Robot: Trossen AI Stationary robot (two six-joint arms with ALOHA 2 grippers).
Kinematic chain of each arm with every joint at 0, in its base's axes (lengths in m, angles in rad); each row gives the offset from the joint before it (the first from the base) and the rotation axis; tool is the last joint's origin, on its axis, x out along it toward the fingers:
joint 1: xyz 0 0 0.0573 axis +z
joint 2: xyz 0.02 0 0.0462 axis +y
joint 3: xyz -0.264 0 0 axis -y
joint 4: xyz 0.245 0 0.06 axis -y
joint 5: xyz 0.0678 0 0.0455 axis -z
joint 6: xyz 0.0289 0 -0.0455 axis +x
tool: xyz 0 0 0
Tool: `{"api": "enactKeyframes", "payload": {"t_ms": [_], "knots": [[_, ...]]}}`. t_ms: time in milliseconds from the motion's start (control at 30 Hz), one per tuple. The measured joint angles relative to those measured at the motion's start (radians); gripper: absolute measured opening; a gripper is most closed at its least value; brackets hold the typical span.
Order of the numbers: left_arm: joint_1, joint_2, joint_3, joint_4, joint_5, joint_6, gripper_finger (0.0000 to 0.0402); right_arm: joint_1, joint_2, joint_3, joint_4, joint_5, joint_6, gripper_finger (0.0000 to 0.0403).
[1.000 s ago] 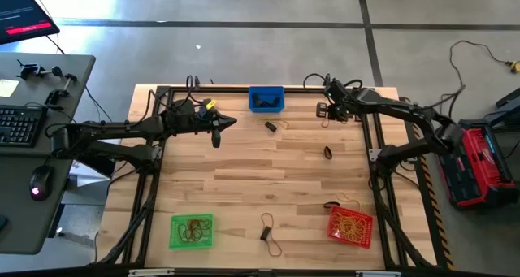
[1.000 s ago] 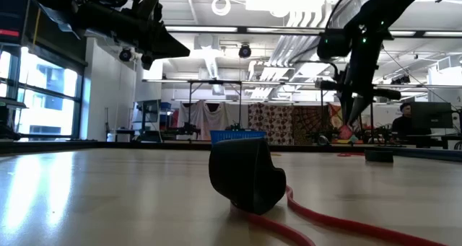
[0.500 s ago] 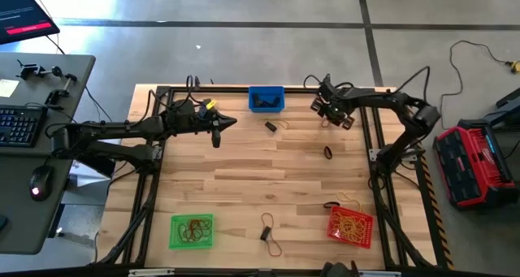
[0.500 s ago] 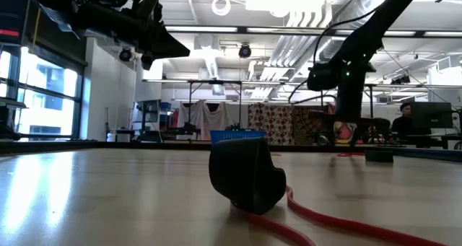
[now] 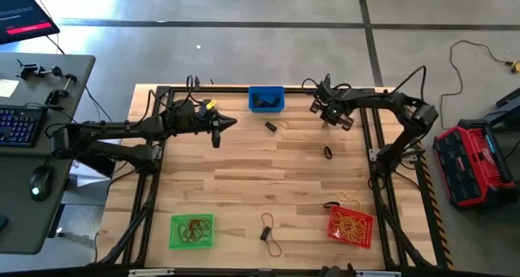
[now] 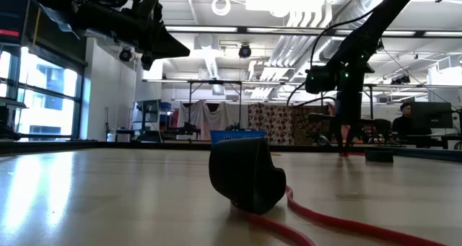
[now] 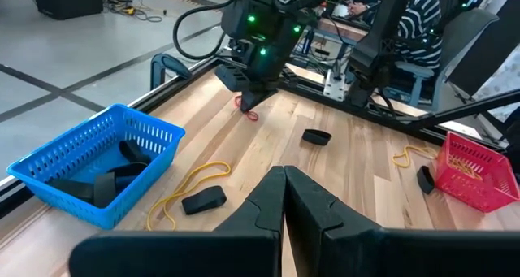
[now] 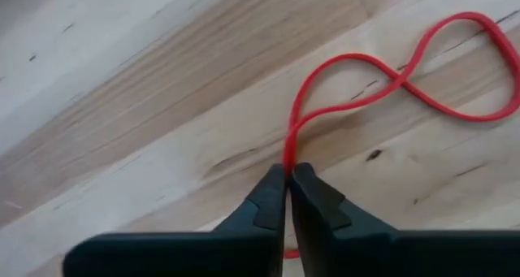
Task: Sort rubber bands into baskets
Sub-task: Put the red rubber band into the green basket
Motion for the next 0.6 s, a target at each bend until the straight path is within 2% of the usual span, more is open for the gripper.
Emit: {"api": "enactKeyframes", "payload": {"t_ms": [367, 600], "knots": [[-0.003, 0.000, 0.000, 0.001, 0.000, 0.000, 0.0000, 0.094, -0.097, -0.004, 0.052, -0.008, -0.247, 0.0001], [-0.011, 0.000, 0.000, 0.001, 0.000, 0.000, 0.0000, 0.205, -0.218, -0.003, 0.093, -0.024, -0.299, 0.0000]]}}
